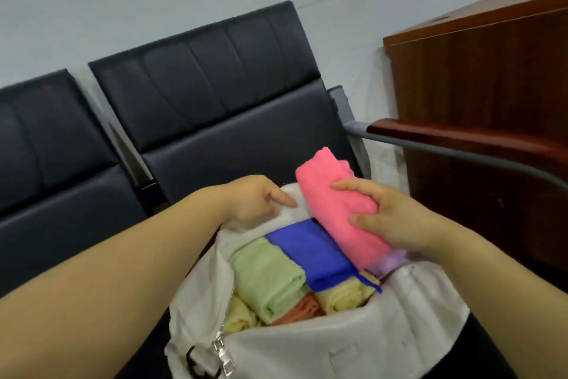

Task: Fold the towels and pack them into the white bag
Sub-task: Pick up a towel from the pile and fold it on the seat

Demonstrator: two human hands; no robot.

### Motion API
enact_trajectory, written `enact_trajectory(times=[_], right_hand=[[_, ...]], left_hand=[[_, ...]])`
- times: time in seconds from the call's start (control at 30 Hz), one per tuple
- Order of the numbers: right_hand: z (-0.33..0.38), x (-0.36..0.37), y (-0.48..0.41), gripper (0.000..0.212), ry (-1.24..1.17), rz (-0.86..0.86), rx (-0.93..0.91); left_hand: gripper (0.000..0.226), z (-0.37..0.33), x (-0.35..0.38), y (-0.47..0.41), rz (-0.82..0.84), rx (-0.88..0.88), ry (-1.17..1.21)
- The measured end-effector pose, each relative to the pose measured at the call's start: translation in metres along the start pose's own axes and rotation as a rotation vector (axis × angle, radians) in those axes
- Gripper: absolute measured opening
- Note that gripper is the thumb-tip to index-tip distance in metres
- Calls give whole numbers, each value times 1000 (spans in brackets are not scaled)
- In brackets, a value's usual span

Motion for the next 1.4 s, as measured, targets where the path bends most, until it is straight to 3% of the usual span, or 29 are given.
enact_trajectory(times=[0.13, 0.23, 0.37, 0.5, 0.67, 0.8, 0.87, 1.0, 1.17, 1.4], right_hand=[[-15, 13, -7, 61, 432, 133, 18], [-10, 10, -5, 63, 628, 104, 87], [23, 20, -8, 64, 669, -104, -12], [7, 52, -14, 45, 772, -33, -20], [-9, 50, -17, 46, 881, 52, 47], [17, 32, -8, 38, 1105, -102, 90], [38, 39, -11, 31, 1083, -162, 52], [26, 74, -28, 45, 939, -45, -56], [-34, 62, -37, 57, 714, 161, 200], [-64, 63, -47, 73, 718, 308, 332]], left_hand=[[41, 9, -10, -5, -127, -27, 32], [39, 3, -22, -5, -245, -10, 35], [38, 3, -32, -1, -375, -22, 75], [39, 9, -36, 3, -456, -41, 95], [41, 4, -38, 1, -485, -51, 71], [41, 1, -38, -1, -482, -52, 68], [42, 1, -37, -2, -475, -51, 53], [42, 0, -36, -1, -473, -26, 58], [43, -9, -35, 0, -480, 30, 8], [45, -27, -26, -5, -435, 72, -62]])
Point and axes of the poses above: each hand's wrist, its own y-axis away from the middle knuckle, its own x-axis out of the palm, z = x × y, the point moved 10 cm from there along -y, towards the middle knuckle, and after that the axes turned 1 degree about -y, right-handed, at the moved point
